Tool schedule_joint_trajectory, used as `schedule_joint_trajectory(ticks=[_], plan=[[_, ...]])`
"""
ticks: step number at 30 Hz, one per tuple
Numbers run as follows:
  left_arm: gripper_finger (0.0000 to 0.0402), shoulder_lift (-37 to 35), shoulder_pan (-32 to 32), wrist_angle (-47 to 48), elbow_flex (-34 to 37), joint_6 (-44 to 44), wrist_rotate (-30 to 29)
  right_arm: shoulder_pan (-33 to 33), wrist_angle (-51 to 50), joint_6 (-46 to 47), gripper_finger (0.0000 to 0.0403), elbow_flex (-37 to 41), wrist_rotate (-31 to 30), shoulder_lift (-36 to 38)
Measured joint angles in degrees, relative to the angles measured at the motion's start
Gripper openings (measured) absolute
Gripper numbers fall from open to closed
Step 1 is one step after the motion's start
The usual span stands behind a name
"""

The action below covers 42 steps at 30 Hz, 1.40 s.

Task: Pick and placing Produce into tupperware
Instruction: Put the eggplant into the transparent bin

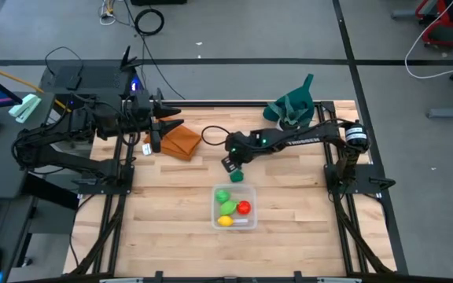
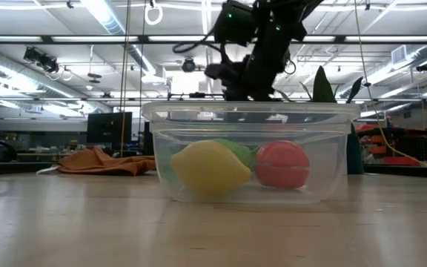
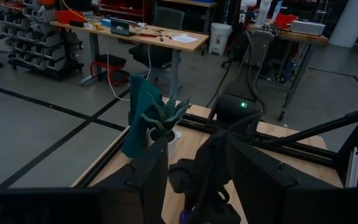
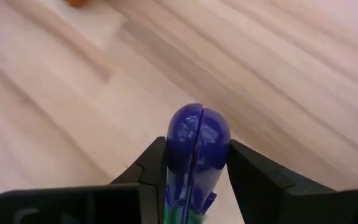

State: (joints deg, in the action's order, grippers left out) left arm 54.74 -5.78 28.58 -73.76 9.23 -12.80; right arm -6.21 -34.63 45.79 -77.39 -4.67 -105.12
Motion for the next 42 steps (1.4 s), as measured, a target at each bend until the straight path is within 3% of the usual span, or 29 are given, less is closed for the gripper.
schedule_joint_trajectory(ticks=[13,21,25,30,42], plan=[[0.0172,0.0,0.0,0.0,0.0,0.0,0.0,3.8,0.0,-11.2,0.0104,-8.5,12.6,0.0],[0.0172,0.0,0.0,0.0,0.0,0.0,0.0,8.6,-0.8,-17.0,0.0104,-9.2,16.9,0.0],[0.0173,0.0,0.0,0.0,0.0,0.0,0.0,11.2,-2.8,-20.8,0.0104,-9.2,16.4,0.0],[0.0172,0.0,0.0,0.0,0.0,0.0,0.0,14.0,-6.0,-26.1,0.0104,-9.1,11.4,0.0],[0.0173,0.0,0.0,0.0,0.0,0.6,0.0,18.9,-3.9,-33.7,0.0104,-2.2,1.9,0.0]])
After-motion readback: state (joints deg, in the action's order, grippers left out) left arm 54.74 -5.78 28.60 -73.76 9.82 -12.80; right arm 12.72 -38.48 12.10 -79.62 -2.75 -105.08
